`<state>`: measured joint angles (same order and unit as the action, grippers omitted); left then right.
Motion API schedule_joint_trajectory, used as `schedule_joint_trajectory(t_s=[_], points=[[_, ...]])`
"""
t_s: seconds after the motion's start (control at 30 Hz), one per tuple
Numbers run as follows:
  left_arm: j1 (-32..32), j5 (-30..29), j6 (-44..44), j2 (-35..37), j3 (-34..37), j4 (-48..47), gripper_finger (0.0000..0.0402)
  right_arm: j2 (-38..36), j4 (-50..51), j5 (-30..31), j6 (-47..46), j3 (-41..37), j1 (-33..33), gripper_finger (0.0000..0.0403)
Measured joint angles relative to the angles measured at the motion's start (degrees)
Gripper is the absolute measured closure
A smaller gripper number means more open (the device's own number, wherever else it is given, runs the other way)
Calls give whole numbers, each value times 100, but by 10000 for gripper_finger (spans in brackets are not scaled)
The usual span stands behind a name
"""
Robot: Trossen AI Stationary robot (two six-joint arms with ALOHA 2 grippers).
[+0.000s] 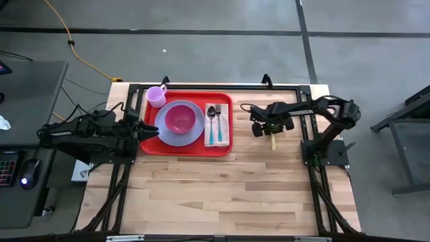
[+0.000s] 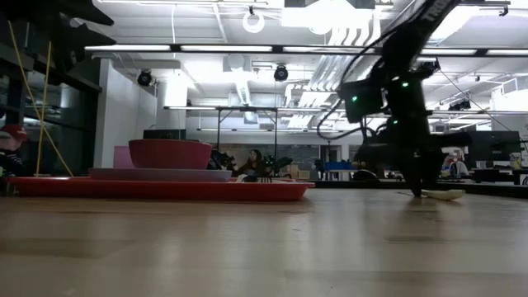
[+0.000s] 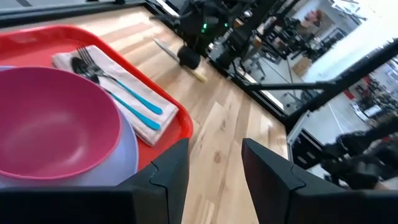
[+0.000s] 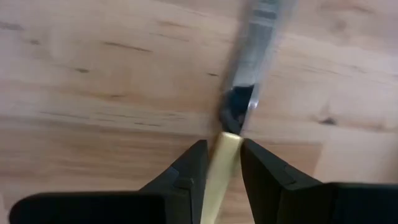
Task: Set up tray
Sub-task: Put the yellow table knife on the white table napkin to the right of the blue fork
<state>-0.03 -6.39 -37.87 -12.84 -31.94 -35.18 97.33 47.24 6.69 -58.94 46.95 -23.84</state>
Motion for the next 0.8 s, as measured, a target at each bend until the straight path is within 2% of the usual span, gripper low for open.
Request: schedule_joint_trajectory(t_s=[0.13, 0.4, 0.7, 0.8], points=[[0, 146, -23, 0, 0, -31, 222, -68, -225, 18, -223, -279, 5, 320], [0, 571, -112, 0, 0, -82, 222, -253, -332, 336, -430, -156, 220, 325], [0, 734, 64, 0, 0, -108, 222, -270, -500, 288, -579, -353, 216, 385], [0, 734, 132, 0, 0, -105, 222, -270, -505, 283, -659, -351, 228, 394]])
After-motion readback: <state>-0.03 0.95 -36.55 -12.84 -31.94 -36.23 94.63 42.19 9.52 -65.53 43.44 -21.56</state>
